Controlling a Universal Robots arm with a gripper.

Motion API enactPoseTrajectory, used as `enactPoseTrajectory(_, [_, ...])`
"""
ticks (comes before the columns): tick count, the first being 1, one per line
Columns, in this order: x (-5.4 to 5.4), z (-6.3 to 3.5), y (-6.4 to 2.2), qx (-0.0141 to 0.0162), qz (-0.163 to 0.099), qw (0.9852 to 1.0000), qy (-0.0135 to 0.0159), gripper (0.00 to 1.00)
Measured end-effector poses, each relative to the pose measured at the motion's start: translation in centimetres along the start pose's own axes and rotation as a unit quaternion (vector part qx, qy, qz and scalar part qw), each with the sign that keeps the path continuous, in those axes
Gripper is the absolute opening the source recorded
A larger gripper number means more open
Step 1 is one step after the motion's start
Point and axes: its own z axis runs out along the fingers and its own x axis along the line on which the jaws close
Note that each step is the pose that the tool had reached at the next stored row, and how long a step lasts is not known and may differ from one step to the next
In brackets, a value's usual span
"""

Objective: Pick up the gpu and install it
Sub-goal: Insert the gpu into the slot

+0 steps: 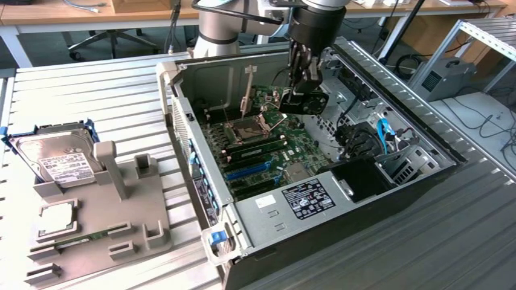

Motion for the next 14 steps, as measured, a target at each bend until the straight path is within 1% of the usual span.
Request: enactPoseTrajectory(14, [0.0,0.0,0.0,-0.0002,-0.011,0.9999,-0.0003,0.26])
